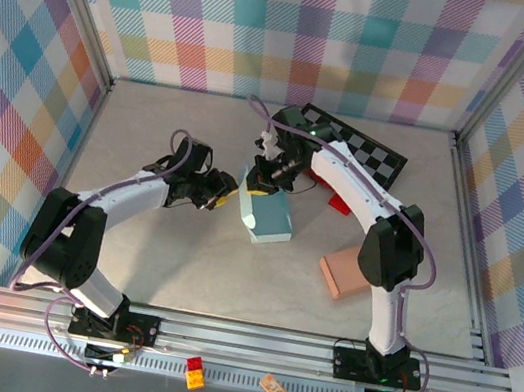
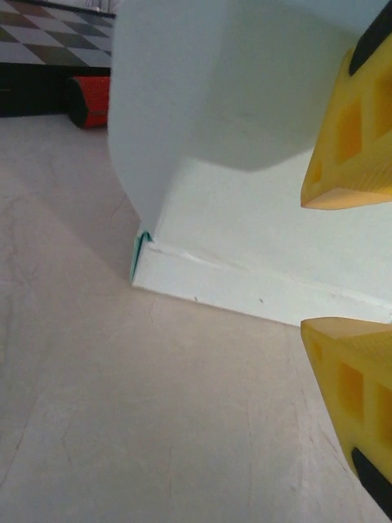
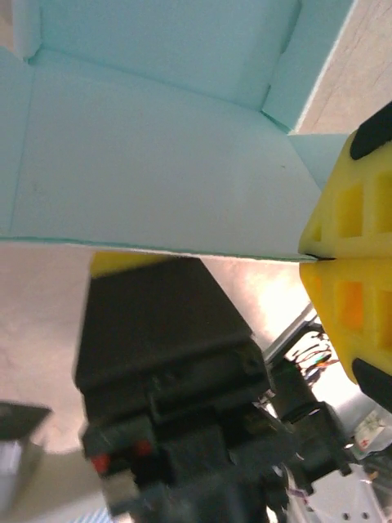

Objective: Fold the paper box

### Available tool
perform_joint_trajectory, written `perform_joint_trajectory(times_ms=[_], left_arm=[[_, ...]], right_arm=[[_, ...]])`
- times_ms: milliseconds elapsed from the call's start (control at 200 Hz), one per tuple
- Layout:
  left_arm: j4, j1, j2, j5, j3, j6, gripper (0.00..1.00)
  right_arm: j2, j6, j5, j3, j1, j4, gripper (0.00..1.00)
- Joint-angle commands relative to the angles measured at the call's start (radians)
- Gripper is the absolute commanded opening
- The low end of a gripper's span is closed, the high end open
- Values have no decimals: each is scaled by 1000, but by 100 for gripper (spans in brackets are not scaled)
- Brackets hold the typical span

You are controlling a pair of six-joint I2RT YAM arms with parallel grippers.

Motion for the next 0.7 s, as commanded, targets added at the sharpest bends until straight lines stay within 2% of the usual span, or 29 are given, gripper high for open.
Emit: perform_joint_trajectory(times_ms=[0, 160, 350, 585, 695], left_arm=[[-157, -4, -96, -45, 60, 57, 41], [-302, -4, -226, -119, 71, 108, 43], [-450, -6, -367, -142, 73, 181, 43], [-590, -6, -492, -132, 54, 262, 43], [-614, -6, -512, -99, 45, 310, 44]], right_arm=[[-63, 154, 42, -53, 6, 115, 0], [-113, 359, 109, -131, 7, 207, 0], [-199, 672, 280, -221, 20, 304, 0], [-226, 1048, 537, -211, 64, 247, 0], [-178, 1197, 615, -113, 81, 104, 0]])
